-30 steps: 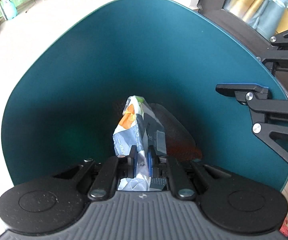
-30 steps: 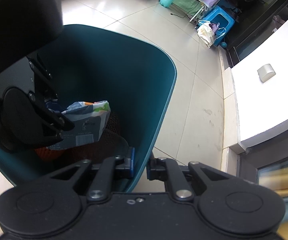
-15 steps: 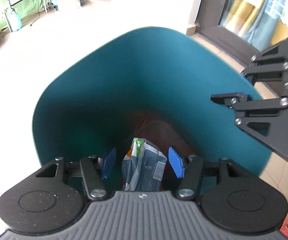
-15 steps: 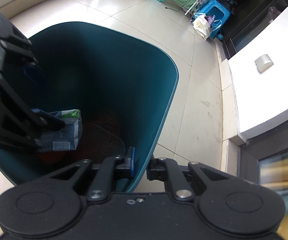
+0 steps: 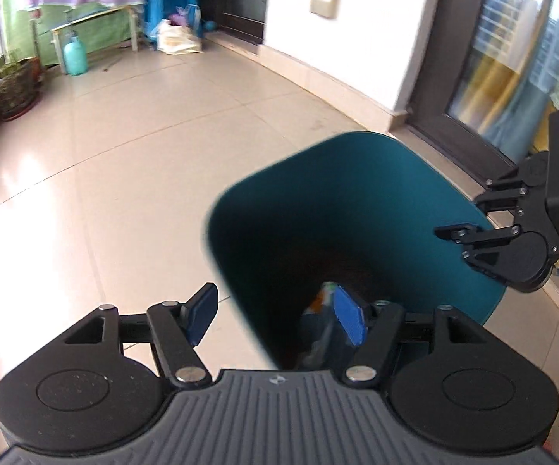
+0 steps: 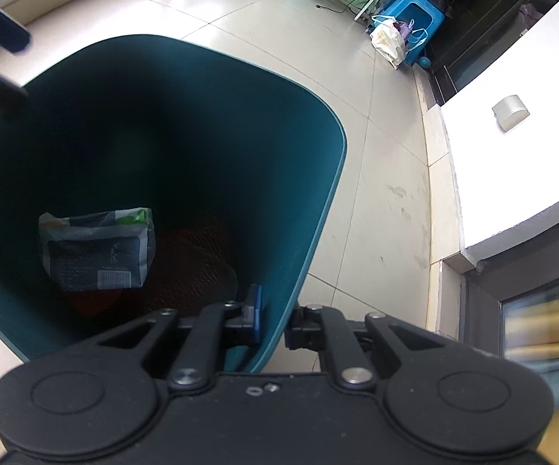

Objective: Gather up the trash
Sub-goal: 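Lift the paper bag into the teal bin and open the left tool, then withdraw the open left tool from the bin to the white cloth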

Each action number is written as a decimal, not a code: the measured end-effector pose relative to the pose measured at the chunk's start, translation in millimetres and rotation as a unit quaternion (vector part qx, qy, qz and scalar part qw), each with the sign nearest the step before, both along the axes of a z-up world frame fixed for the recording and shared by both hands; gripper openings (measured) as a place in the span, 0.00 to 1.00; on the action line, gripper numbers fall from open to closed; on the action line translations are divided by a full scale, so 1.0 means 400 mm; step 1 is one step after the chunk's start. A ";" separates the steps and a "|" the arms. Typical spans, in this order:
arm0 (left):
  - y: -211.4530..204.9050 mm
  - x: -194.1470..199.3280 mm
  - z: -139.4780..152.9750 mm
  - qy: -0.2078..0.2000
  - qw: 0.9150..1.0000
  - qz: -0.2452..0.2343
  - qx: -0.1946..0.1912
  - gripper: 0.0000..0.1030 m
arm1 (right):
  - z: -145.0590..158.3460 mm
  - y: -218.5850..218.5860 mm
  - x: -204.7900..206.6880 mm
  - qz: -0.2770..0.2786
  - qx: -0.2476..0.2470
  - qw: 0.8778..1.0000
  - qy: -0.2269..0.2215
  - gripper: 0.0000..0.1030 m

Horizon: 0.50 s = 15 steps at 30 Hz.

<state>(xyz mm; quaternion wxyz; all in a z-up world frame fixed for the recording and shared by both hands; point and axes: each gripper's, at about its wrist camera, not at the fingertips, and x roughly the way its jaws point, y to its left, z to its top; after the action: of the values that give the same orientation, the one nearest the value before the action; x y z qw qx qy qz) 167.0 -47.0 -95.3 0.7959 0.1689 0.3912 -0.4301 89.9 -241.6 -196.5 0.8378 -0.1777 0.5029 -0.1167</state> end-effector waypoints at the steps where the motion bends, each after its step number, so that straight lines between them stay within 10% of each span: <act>1: 0.024 0.008 0.006 -0.001 1.000 0.008 0.000 0.67 | 0.000 0.000 0.000 0.000 0.000 1.000 0.000 0.09; 15: 0.315 0.060 -0.089 0.003 0.996 0.084 0.031 0.80 | -0.006 0.004 0.003 -0.002 -0.006 1.000 0.004 0.09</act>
<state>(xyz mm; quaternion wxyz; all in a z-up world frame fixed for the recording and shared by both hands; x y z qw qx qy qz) 190.9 79.0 -130.8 0.8223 0.1584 0.4197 -0.3503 91.3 -240.2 -198.9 0.8344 -0.1825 0.5059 -0.1204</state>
